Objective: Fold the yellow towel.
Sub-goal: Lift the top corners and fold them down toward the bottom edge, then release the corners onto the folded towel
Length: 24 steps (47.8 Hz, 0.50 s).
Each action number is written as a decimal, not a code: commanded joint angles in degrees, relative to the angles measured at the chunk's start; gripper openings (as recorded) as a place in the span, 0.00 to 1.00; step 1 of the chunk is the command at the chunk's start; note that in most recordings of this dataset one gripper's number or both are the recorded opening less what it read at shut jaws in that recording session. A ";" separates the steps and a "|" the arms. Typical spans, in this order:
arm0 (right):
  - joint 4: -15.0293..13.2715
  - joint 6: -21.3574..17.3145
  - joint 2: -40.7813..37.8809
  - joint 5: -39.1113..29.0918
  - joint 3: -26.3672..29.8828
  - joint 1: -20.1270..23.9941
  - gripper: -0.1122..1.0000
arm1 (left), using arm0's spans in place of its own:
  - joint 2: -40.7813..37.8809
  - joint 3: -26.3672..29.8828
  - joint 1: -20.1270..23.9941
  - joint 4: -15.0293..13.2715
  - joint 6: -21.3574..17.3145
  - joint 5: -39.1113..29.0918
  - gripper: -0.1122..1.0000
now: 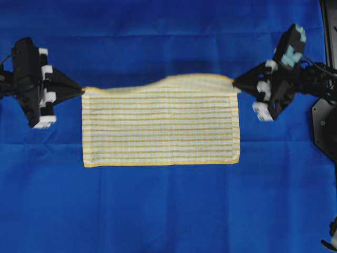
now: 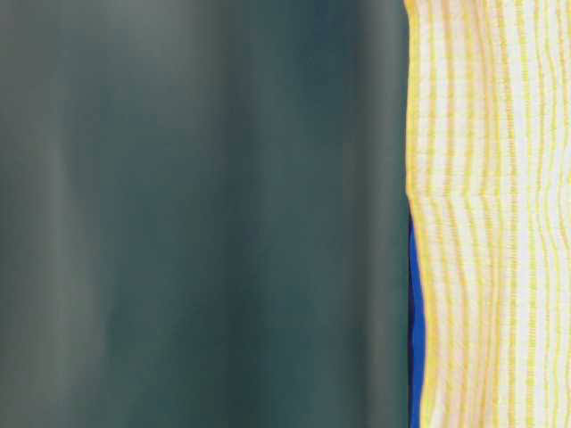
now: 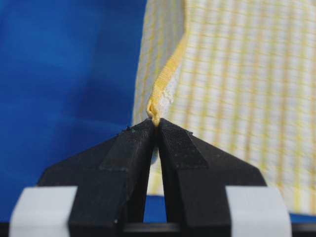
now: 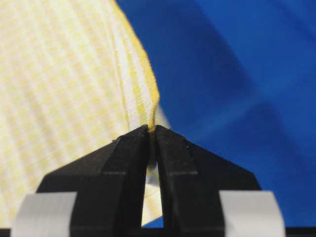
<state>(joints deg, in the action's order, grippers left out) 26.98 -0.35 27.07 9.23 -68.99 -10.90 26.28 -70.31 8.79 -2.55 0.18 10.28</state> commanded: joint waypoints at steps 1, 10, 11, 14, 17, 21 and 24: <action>0.53 0.09 1.32 -0.09 -0.09 3.78 0.15 | 1.85 -0.44 -2.11 -0.09 0.62 0.35 0.13; 0.79 0.09 0.79 -2.11 -0.18 10.55 0.15 | 2.64 -1.14 -7.03 -0.09 2.02 0.35 0.13; 0.88 0.09 0.62 -2.29 -0.18 10.99 0.15 | 2.46 -1.14 -7.73 -0.09 2.20 0.35 0.13; 1.41 0.09 0.35 -2.72 0.00 12.13 0.15 | 1.93 -0.97 -10.11 -0.09 3.08 0.44 0.13; 1.93 0.09 -0.09 -2.81 0.18 13.01 0.15 | 1.49 -0.79 -12.04 -0.09 4.04 0.44 0.13; 2.64 0.09 -0.44 -2.99 0.26 14.59 0.15 | 0.79 -0.53 -14.59 -0.09 5.80 0.53 0.13; 2.99 0.09 -0.53 -2.99 0.35 15.64 0.15 | 0.26 -0.35 -16.08 -0.09 6.94 0.53 0.13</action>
<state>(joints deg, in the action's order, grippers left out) 29.36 -0.26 26.63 6.24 -69.70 3.43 26.89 -71.81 -5.63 -2.55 6.33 10.37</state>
